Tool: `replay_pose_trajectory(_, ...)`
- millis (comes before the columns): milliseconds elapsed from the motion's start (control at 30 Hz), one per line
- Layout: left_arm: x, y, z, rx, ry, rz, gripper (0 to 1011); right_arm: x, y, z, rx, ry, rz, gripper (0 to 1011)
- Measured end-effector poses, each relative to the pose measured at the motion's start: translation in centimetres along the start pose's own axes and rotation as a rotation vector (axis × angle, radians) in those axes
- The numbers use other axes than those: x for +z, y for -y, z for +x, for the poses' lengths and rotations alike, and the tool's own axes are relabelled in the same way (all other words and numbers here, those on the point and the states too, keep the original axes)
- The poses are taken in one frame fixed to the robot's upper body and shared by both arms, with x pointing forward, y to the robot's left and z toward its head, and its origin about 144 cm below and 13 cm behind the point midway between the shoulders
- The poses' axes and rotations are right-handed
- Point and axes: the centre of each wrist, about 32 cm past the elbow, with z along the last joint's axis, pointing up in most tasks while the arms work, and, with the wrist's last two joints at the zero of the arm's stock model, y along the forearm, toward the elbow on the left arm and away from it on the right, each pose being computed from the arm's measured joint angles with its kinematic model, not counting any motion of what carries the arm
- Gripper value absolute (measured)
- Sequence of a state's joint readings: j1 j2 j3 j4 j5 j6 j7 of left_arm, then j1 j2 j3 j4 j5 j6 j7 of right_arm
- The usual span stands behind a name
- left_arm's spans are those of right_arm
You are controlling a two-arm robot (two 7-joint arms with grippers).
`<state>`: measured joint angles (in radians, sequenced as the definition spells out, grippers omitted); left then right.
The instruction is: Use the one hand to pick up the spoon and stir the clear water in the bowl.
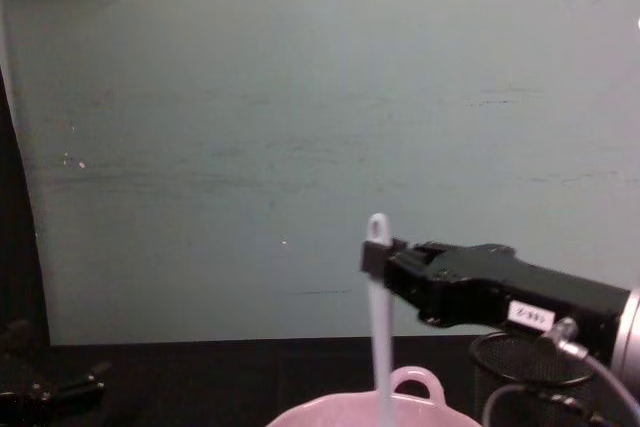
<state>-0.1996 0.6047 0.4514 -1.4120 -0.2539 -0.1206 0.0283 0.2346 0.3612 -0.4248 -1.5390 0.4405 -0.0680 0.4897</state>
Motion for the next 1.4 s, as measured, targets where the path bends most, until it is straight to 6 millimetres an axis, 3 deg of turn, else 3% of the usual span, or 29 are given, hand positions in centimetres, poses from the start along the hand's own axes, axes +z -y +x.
replay_pose_trajectory(367,0.0,0.0,0.0,0.0,0.0,0.0,1011,-0.2,-1.9,-1.9,0.076,-0.008,-0.001,121)
replay_pose_trajectory(900,0.0,0.0,0.0,0.0,0.0,0.0,1011,-0.6,-6.1,1.0,0.007,-0.049,0.002,121)
replay_pose_trajectory(1100,0.0,0.0,0.0,0.0,0.0,0.0,1011,-0.6,-5.6,2.5,-0.047,-0.046,0.003,121)
replay_pose_trajectory(1400,0.0,0.0,0.0,0.0,0.0,0.0,1011,-0.2,-2.6,4.0,-0.097,-0.04,0.001,121)
